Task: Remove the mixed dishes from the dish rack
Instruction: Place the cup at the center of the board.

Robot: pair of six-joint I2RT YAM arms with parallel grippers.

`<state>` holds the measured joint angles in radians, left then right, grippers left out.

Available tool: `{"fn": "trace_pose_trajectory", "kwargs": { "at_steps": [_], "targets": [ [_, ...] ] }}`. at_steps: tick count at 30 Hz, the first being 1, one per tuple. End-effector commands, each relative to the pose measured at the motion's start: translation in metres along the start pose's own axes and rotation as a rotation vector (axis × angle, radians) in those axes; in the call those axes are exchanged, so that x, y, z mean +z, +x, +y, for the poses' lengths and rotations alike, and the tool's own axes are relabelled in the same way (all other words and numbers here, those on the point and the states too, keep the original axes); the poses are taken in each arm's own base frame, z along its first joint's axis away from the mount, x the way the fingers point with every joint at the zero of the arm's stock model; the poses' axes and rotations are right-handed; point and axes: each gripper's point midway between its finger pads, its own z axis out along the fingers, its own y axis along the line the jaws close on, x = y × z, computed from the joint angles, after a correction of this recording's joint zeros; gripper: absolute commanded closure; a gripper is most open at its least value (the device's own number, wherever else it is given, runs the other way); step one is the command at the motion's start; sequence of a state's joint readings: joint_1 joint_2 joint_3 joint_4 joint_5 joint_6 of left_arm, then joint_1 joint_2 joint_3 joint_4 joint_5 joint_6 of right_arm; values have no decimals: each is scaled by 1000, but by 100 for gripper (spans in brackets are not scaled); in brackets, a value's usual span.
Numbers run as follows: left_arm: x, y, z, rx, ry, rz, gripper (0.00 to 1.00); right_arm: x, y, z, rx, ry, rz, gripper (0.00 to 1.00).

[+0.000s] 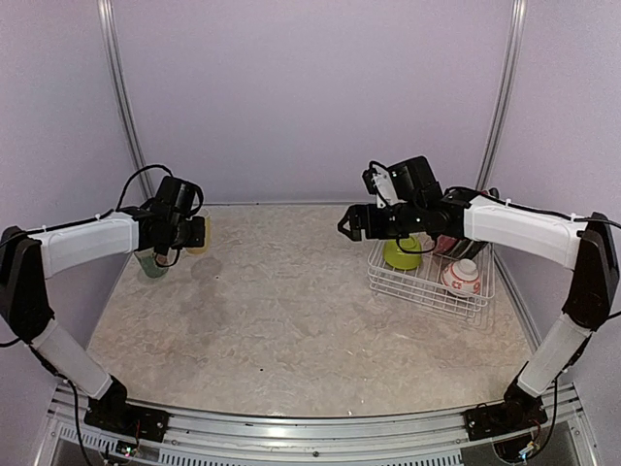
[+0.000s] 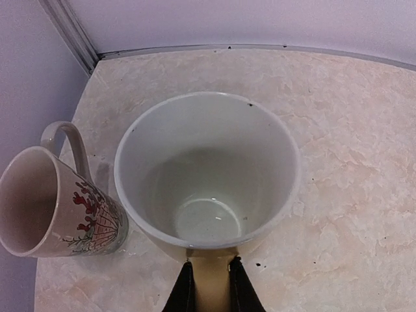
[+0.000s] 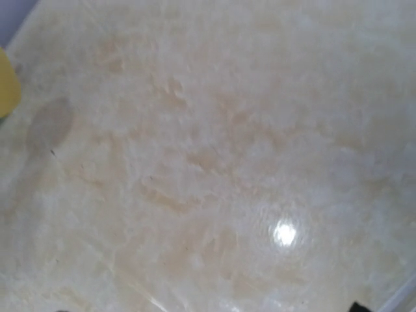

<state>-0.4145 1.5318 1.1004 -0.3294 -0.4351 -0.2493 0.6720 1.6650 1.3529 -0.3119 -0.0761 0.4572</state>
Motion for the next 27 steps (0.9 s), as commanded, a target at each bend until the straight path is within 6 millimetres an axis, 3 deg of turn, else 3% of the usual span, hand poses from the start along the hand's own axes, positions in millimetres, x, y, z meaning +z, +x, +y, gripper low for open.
{"fn": "trace_pose_trajectory", "kwargs": {
  "at_steps": [1, 14, 27],
  "targets": [
    [4, -30, 4, -108, -19, -158, 100, -21, -20, 2, -26, 7, -90, 9],
    [32, -5, 39, -119, -193, -162, 100, -47, -24, 0, -27, 15, -153, 3],
    [52, 38, 42, -213, -222, -28, 100, -68, -24, -6, -27, 47, -186, 1]
  ]
}}
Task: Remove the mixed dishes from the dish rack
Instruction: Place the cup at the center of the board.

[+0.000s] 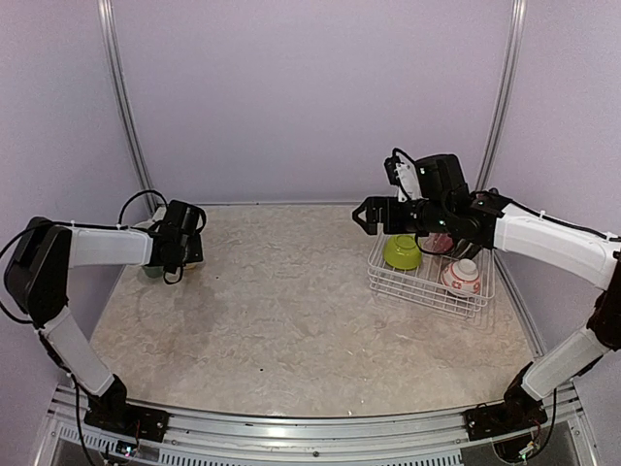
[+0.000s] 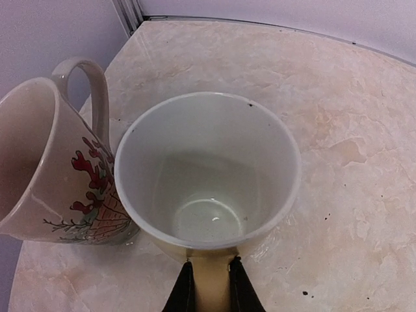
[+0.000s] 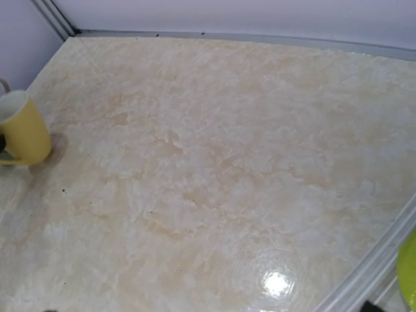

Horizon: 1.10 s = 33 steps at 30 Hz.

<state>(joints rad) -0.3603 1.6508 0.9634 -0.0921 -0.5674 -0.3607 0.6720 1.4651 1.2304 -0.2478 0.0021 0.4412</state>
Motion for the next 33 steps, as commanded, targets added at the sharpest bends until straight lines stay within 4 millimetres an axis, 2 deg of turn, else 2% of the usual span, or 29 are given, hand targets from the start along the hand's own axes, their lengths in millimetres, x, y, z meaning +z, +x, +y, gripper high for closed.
{"fn": "trace_pose_trajectory", "kwargs": {
  "at_steps": [1, 9, 12, 14, 17, 20, 23, 26, 28, 30, 33],
  "targets": [
    [4, 2, 7, -86, -47, 4, 100, -12, -4, -5, -7, 25, -27, 1],
    [6, 15, 13, -133, -87, 38, 100, -20, -1, -7, 4, 26, -33, 1],
    [1, 17, 10, -139, -85, 38, 80, -22, 0, -6, 6, 21, -35, 1],
    [-3, 16, 3, -127, -68, 33, 59, -24, 0, -7, 6, 23, -37, 1],
    [-12, 16, -3, -117, -60, 18, 32, -27, 1, -8, 7, 25, -40, 1],
    [-24, 16, -8, -122, -45, 19, 13, -29, 3, -8, 11, 22, -44, 1],
    [-37, 16, -9, -145, -11, 51, 1, -31, 5, -10, 11, 26, -43, 1],
    [-63, 4, -8, -195, 50, 66, 1, -31, 8, -13, 11, 42, -38, 0],
    [-87, -11, -9, -258, 130, 78, 1, -30, 12, -18, 10, 64, -28, 0],
    [-117, -29, -9, -343, 232, 92, 1, -27, 16, -24, 5, 96, -7, 0],
    [-161, -54, -25, -445, 451, 136, 1, -26, 25, -34, -7, 155, 31, 0]
  ]
}}
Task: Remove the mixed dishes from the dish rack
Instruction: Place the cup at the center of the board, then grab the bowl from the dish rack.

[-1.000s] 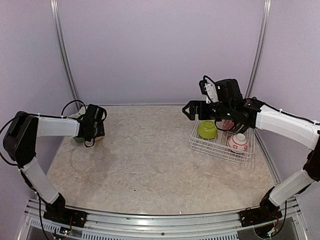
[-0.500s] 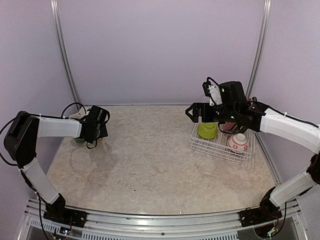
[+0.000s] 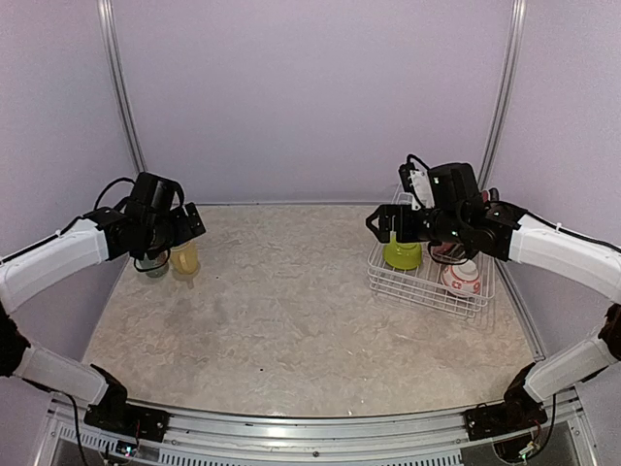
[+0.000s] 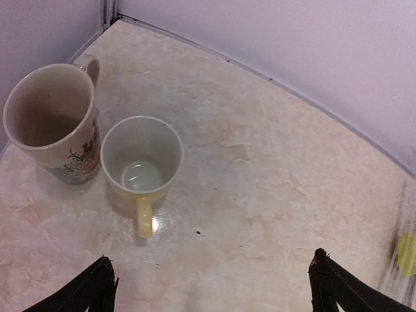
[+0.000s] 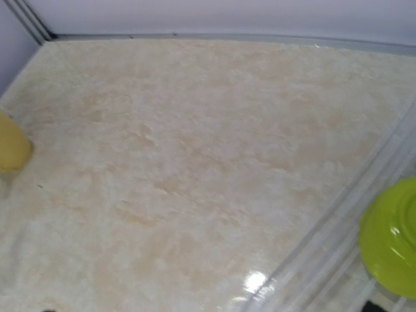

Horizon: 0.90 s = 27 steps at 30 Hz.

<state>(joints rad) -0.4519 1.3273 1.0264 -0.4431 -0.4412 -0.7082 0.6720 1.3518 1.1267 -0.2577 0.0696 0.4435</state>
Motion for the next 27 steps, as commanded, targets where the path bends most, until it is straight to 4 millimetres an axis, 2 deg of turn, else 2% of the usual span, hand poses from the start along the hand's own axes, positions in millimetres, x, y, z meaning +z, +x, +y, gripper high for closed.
{"fn": "trace_pose_trajectory", "kwargs": {
  "at_steps": [1, 6, 10, 14, 21, 27],
  "targets": [
    [-70, -22, -46, -171, 325, 121, 1, 1, 16, -22, -16, 109, 63, 0],
    [-130, -46, -92, -348, 615, 211, 1, 4, 20, -34, -30, 154, 88, 0],
    [-152, -58, -114, -486, 728, 313, 1, 6, 20, -39, -42, 177, 90, 0],
    [-157, -61, -128, -546, 807, 363, 1, 6, 16, -41, -49, 187, 72, 0],
    [-148, -61, -119, -592, 811, 377, 1, 7, 15, -42, -46, 196, 72, 0],
    [-145, -63, -105, -436, 762, 272, 1, 11, 29, -78, -30, 394, 179, 0]
  ]
}}
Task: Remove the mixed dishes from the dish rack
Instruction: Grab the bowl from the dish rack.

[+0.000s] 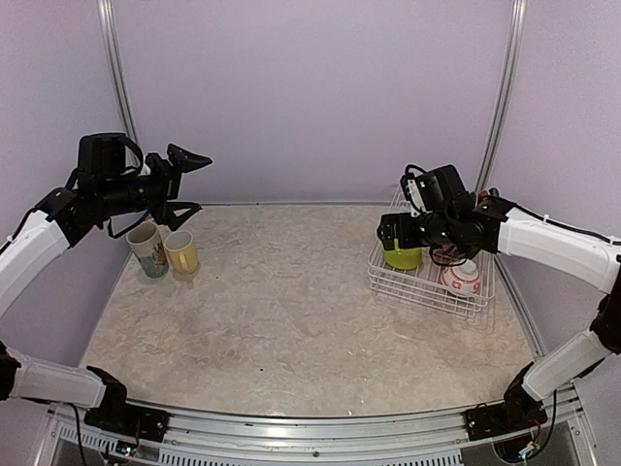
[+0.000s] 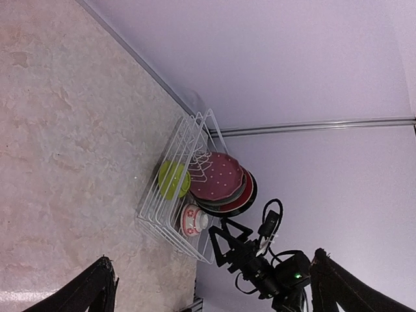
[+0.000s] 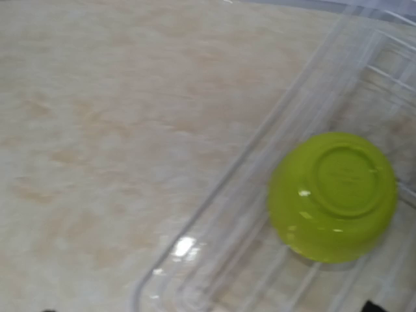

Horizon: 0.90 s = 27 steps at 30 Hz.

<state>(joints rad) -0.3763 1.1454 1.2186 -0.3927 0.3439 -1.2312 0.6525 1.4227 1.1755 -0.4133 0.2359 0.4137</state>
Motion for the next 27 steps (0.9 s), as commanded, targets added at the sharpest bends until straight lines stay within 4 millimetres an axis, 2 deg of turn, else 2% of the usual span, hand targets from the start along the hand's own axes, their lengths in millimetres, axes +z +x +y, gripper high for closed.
{"fn": "trace_pose_trajectory", "kwargs": {
  "at_steps": [1, 5, 10, 11, 16, 19, 21, 27],
  "targets": [
    [-8, -6, 2, 170, -27, -28, 1, 10, 13, -38, 28, 204, 107, 0],
    [3, -11, 16, 256, -80, -32, 1, 7, 26, -67, 67, 355, 188, 0],
    [28, -13, 21, 369, -96, 14, 1, 8, 55, -89, 146, 362, 296, 0],
    [35, -14, 28, 392, -127, 22, 1, 6, 60, -96, 164, 370, 308, 0],
    [57, -23, 32, 544, -195, 17, 1, -7, 73, -129, 195, 459, 329, 0],
    [66, -19, 30, 622, -203, 10, 1, -8, 89, -148, 231, 481, 348, 1],
    [71, -15, 27, 670, -200, 11, 1, -5, 96, -161, 268, 485, 339, 5],
    [79, -8, 11, 809, -186, -5, 1, -5, 98, -195, 330, 527, 291, 14]
  ]
}}
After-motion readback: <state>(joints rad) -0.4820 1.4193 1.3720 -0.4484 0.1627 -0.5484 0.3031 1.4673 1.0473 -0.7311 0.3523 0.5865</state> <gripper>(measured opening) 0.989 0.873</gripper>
